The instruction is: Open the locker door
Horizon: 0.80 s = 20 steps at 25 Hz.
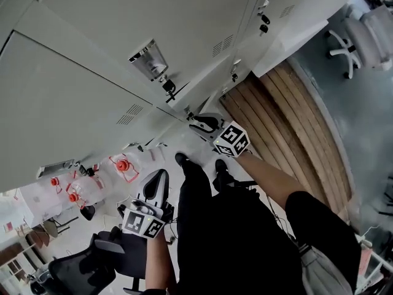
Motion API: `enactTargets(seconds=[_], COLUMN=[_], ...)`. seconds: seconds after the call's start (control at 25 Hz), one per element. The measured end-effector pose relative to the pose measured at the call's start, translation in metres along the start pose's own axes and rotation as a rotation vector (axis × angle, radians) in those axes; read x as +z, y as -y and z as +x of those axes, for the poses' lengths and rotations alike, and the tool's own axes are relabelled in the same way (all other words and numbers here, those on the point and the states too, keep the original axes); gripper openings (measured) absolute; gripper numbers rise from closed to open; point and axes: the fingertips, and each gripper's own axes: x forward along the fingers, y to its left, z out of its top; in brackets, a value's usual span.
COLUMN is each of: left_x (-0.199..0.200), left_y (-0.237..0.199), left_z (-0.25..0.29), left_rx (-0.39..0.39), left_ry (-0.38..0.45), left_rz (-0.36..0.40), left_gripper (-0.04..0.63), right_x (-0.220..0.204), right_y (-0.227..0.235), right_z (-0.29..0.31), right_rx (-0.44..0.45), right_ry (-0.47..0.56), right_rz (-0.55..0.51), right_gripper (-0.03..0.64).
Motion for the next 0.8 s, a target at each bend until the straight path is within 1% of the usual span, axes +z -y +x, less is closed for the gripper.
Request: enactTargets(seconds=[0.16, 0.28, 0.64, 0.8], left_x=[-0.001, -0.004, -0.008, -0.012], left_y=[-0.013, -0.019, -0.032, -0.037], left_z=[0.001, 0.001, -0.005, -0.010], left_rx=[-0.004, -0.013, -0.015, -0.005], left_ry=[-0.034, -0.060, -0.100, -0.112], left_rz=[0.000, -0.011, -0.017, -0.020], left_gripper=[0.015, 0.015, 0.015, 0.014], right_x=[-0.017, -0.025, -0.046, -0.054], right_y=[0.019, 0.026, 0.041, 0.046], right_z=[0.023, 0.035, 0.057, 0.062], right_rx=[-0.058, -0.091, -0.158, -0.161], right_ry=[-0.021, -0.034, -0.074, -0.091], right_rz=[0.005, 0.008, 0.013, 0.002], right_gripper=[0.121, 0.135, 0.135, 0.135])
